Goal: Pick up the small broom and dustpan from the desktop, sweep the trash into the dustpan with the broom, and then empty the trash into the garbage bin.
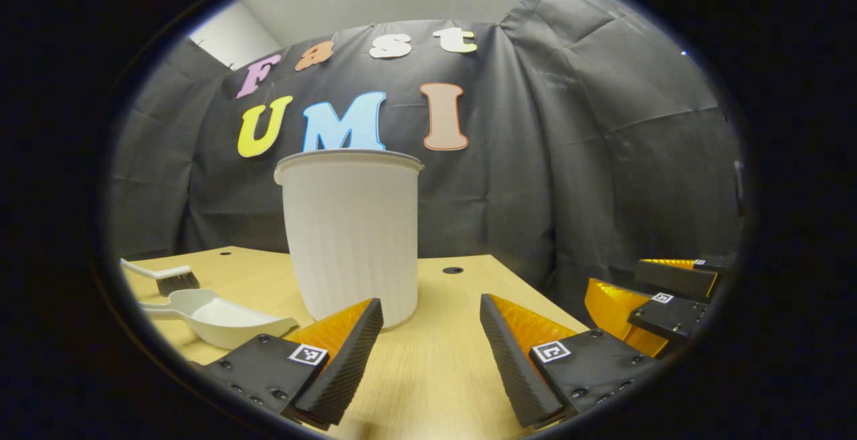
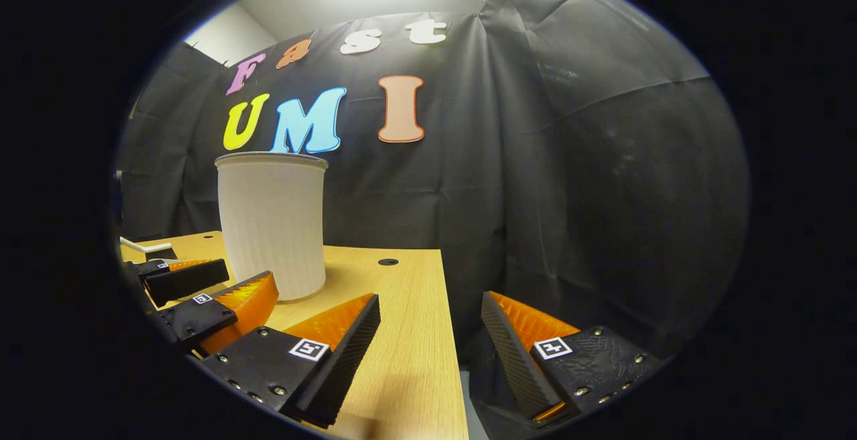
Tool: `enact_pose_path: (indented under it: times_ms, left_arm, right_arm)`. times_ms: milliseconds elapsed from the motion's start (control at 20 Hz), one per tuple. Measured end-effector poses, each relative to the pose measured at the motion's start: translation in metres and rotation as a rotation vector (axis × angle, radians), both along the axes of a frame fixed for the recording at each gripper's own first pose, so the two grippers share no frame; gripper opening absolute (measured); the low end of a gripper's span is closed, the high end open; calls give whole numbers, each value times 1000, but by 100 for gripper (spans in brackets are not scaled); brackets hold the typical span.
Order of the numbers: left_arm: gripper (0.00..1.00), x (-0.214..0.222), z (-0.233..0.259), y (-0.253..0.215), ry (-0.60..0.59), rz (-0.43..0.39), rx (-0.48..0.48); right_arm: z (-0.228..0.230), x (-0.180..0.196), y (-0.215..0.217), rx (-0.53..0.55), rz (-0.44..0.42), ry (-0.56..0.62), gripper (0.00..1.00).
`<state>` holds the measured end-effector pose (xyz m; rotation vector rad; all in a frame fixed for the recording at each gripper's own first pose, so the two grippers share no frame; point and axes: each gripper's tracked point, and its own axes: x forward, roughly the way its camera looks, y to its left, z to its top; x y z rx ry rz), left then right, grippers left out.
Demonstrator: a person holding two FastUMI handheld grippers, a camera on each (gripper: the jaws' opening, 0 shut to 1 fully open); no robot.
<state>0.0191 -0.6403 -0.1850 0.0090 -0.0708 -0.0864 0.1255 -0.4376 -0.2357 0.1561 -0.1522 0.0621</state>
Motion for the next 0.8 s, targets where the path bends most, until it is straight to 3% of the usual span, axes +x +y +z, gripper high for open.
enact_pose_path:
  times_ms: [800]
  left_arm:
    - [96,2,-2,-2,0,0,0]
  right_arm:
    - [-1,3,-1,-2,1,0,95]
